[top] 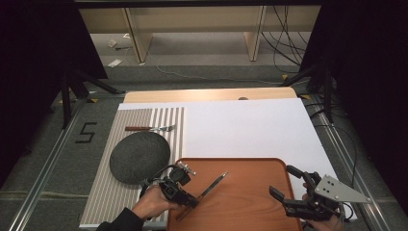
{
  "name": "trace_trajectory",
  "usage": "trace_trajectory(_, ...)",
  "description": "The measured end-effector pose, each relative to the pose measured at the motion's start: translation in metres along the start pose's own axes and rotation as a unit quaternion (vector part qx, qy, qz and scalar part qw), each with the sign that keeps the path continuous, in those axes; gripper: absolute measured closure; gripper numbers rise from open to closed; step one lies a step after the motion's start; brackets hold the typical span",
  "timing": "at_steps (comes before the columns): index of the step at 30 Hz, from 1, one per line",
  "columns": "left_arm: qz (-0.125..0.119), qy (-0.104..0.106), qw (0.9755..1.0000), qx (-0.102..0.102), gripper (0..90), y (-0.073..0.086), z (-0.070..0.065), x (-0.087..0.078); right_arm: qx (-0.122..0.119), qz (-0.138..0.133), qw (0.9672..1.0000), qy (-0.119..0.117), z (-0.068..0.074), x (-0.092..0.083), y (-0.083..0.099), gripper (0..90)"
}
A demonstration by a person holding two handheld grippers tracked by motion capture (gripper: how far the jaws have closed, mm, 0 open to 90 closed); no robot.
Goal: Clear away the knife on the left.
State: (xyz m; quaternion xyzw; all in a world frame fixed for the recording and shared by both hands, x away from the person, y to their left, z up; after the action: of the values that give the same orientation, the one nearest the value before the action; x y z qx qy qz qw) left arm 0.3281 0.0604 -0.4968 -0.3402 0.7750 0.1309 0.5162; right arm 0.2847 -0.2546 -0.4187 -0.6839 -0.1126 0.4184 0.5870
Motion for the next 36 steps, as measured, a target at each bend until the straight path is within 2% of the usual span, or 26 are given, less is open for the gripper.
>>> trace_trajectory(9,0.019,0.005,0.9997,-0.013,76.4,0.000,0.003,0.007,0.000,0.000,1.0000,-0.001,0.000,0.000,0.000,15.9)
trace_trajectory(11,0.019,0.012,0.9996,-0.019,76.2,-0.001,0.003,0.009,0.000,0.000,1.0000,-0.001,0.000,0.000,0.000,15.9)
trace_trajectory(15,0.028,0.007,0.9995,-0.016,76.0,-0.001,0.003,0.012,-0.001,0.001,1.0000,-0.001,0.000,0.000,0.000,16.0)
trace_trajectory(18,0.026,0.003,0.9996,-0.015,75.7,-0.001,0.002,0.014,-0.001,0.000,1.0000,-0.001,0.000,0.000,0.000,15.9)
trace_trajectory(20,0.023,0.006,0.9996,-0.014,68.1,-0.002,0.002,0.014,0.000,0.001,1.0000,-0.001,0.000,0.000,0.000,15.9)
trace_trajectory(21,0.009,0.005,0.9999,-0.002,62.7,-0.003,0.002,0.010,0.000,0.001,1.0000,-0.001,0.000,0.000,0.000,15.9)
trace_trajectory(22,0.009,0.005,0.9999,-0.002,60.4,-0.003,0.002,0.010,0.000,0.001,1.0000,-0.001,0.000,0.000,0.000,15.9)
trace_trajectory(23,-0.015,0.004,0.9999,0.007,60.4,-0.005,0.000,0.007,-0.001,0.001,1.0000,-0.001,0.000,0.000,0.000,15.9)
trace_trajectory(24,-0.038,-0.007,0.9988,0.028,52.8,-0.009,-0.003,0.002,-0.001,0.000,1.0000,-0.001,0.000,0.000,0.000,15.9)
trace_trajectory(25,-0.038,-0.007,0.9988,0.028,49.0,-0.009,-0.003,0.002,-0.001,0.000,1.0000,-0.001,0.001,0.000,0.000,15.9)
trace_trajectory(26,-0.052,-0.010,0.9977,0.041,49.0,-0.011,-0.008,-0.001,-0.001,0.000,1.0000,-0.001,0.001,0.000,0.000,15.9)
trace_trajectory(27,-0.062,-0.021,0.9966,0.049,44.6,-0.012,-0.010,-0.002,-0.001,0.000,1.0000,0.000,0.000,0.000,0.000,15.9)
trace_trajectory(28,-0.072,-0.043,0.9942,0.067,35.5,-0.014,-0.016,-0.003,-0.001,0.000,1.0000,0.000,0.000,0.000,0.000,15.9)
trace_trajectory(29,-0.072,-0.043,0.9942,0.067,31.8,-0.014,-0.016,-0.003,-0.001,0.000,1.0000,0.000,0.000,0.000,0.000,15.9)
trace_trajectory(30,-0.074,-0.055,0.9926,0.079,29.5,-0.015,-0.020,-0.003,-0.001,0.000,1.0000,0.000,0.000,0.000,0.000,15.9)
trace_trajectory(31,-0.074,-0.067,0.9903,0.096,28.6,-0.017,-0.025,-0.001,-0.001,0.000,1.0000,0.000,0.000,0.000,0.000,15.9)
trace_trajectory(32,-0.074,-0.067,0.9903,0.096,28.2,-0.017,-0.025,-0.001,-0.001,0.000,1.0000,0.000,0.000,0.000,0.000,15.9)
trace_trajectory(35,-0.081,-0.083,0.9856,0.123,27.6,-0.020,-0.035,0.000,-0.001,0.001,1.0000,0.000,0.000,0.000,0.000,15.9)
trace_trajectory(36,-0.081,-0.083,0.9856,0.123,27.6,-0.020,-0.035,0.000,-0.001,0.001,1.0000,0.000,0.000,0.000,0.000,15.9)
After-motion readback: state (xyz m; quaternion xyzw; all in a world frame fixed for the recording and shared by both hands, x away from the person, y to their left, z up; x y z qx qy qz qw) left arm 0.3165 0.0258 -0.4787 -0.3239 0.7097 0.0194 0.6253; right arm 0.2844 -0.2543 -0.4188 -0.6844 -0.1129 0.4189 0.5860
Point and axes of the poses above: each handheld gripper's, and its own axes: x roughly forward along the jaws, y roughly out of its underside, z roughly to its left, the point moved 5 cm from there along x, roughly forward along the jaws, and after that the axes turned 13 degrees about z, right-handed, at the moved point
